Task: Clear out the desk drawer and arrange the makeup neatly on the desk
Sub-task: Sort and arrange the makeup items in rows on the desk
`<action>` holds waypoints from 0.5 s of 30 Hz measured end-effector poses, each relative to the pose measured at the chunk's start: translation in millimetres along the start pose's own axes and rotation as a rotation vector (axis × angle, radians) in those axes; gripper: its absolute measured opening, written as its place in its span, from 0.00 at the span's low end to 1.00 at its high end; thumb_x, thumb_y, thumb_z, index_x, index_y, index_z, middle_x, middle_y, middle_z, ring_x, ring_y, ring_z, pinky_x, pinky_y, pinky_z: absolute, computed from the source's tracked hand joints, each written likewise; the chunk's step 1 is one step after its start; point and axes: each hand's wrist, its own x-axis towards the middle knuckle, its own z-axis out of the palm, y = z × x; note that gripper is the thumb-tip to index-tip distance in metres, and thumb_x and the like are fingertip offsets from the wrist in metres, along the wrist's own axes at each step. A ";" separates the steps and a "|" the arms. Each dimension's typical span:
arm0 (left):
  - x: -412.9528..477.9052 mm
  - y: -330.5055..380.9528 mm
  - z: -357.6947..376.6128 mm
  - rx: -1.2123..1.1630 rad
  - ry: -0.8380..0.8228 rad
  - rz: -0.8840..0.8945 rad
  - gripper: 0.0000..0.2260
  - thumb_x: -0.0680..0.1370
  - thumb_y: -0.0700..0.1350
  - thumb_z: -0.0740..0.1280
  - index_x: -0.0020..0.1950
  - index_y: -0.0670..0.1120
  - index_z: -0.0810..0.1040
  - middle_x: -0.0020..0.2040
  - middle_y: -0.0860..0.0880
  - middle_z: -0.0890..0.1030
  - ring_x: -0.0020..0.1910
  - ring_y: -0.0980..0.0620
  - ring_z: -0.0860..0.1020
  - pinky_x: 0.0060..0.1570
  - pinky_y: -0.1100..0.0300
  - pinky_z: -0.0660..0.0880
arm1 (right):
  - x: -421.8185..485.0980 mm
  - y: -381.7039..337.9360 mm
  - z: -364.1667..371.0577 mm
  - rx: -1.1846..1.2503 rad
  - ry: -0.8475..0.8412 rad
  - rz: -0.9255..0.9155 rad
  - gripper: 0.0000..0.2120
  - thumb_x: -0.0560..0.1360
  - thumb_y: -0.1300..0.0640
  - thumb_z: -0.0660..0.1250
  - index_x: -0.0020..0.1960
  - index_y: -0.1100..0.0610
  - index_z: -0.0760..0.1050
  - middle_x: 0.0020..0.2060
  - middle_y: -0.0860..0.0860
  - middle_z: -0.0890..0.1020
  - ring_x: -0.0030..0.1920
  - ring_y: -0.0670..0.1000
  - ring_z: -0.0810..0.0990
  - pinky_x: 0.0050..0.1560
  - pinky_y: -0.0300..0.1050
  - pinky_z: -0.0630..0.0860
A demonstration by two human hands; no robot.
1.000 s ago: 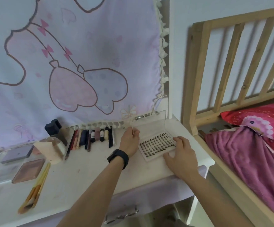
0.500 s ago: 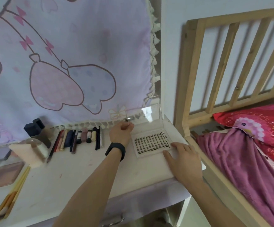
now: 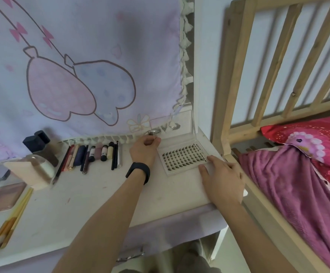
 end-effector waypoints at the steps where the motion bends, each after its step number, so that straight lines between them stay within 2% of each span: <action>1: 0.8 0.7 -0.4 -0.008 -0.001 -0.007 0.03 0.74 0.51 0.75 0.45 0.56 0.82 0.44 0.55 0.84 0.46 0.56 0.82 0.53 0.63 0.77 | 0.1 0.3 0.0 0.004 0.001 0.005 0.20 0.79 0.38 0.60 0.68 0.42 0.74 0.59 0.45 0.83 0.64 0.50 0.68 0.60 0.49 0.60; 8: 2.8 3.2 3.3 -0.014 0.009 -0.019 0.04 0.73 0.52 0.76 0.43 0.55 0.82 0.42 0.56 0.84 0.44 0.58 0.82 0.49 0.67 0.75 | -2.2 0.0 -2.1 0.054 0.015 0.013 0.18 0.79 0.39 0.61 0.66 0.41 0.76 0.55 0.46 0.84 0.64 0.48 0.66 0.60 0.47 0.58; 12: 1.9 6.6 3.5 0.021 -0.008 -0.018 0.06 0.74 0.53 0.75 0.41 0.58 0.80 0.41 0.57 0.83 0.43 0.60 0.80 0.43 0.72 0.71 | -1.5 -0.3 -3.0 0.046 0.001 0.007 0.18 0.79 0.39 0.61 0.67 0.42 0.76 0.56 0.46 0.84 0.65 0.48 0.66 0.59 0.46 0.56; 15: -0.1 9.0 -1.0 0.051 -0.053 -0.024 0.04 0.74 0.53 0.75 0.45 0.56 0.81 0.42 0.60 0.82 0.43 0.65 0.78 0.39 0.78 0.68 | -1.8 -1.2 -3.9 0.044 0.000 0.012 0.18 0.80 0.39 0.61 0.67 0.42 0.76 0.56 0.47 0.84 0.66 0.49 0.67 0.62 0.48 0.59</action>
